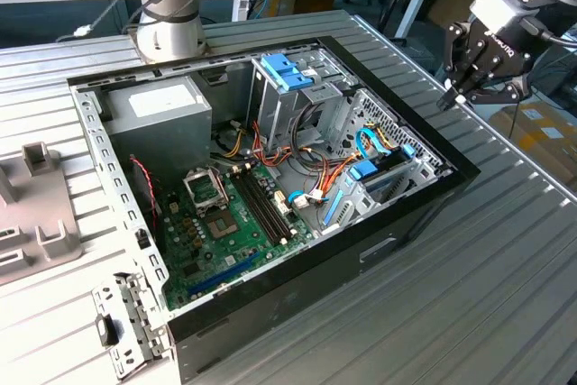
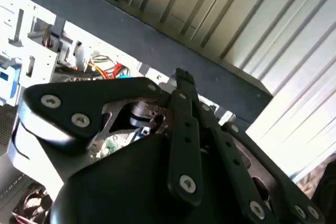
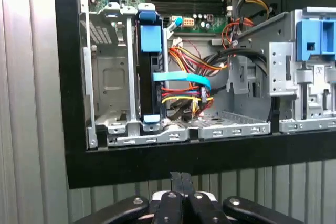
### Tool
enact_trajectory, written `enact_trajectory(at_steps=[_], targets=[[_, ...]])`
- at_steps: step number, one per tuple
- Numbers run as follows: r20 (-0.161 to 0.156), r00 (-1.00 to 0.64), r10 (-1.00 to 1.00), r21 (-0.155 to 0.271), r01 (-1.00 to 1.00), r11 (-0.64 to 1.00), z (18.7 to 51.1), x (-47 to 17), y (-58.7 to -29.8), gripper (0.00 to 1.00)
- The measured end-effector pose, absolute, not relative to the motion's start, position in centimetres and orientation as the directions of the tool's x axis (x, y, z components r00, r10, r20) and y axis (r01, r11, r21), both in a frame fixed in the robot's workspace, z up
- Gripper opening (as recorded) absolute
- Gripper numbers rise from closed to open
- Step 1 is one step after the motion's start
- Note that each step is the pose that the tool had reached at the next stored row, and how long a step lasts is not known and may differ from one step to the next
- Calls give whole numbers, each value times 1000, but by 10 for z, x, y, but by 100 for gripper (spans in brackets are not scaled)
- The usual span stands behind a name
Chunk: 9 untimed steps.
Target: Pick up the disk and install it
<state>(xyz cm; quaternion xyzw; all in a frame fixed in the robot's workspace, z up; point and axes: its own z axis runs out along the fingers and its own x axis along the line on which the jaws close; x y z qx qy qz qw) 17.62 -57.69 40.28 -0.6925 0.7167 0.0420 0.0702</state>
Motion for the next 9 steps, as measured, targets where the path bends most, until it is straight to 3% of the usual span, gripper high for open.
enact_trajectory(at_steps=[2, 9], targets=[[-162, -28, -986, -37, -999, 35, 403, 146, -585, 11], [-162, -26, -986, -37, -999, 33, 403, 140, -586, 11]])
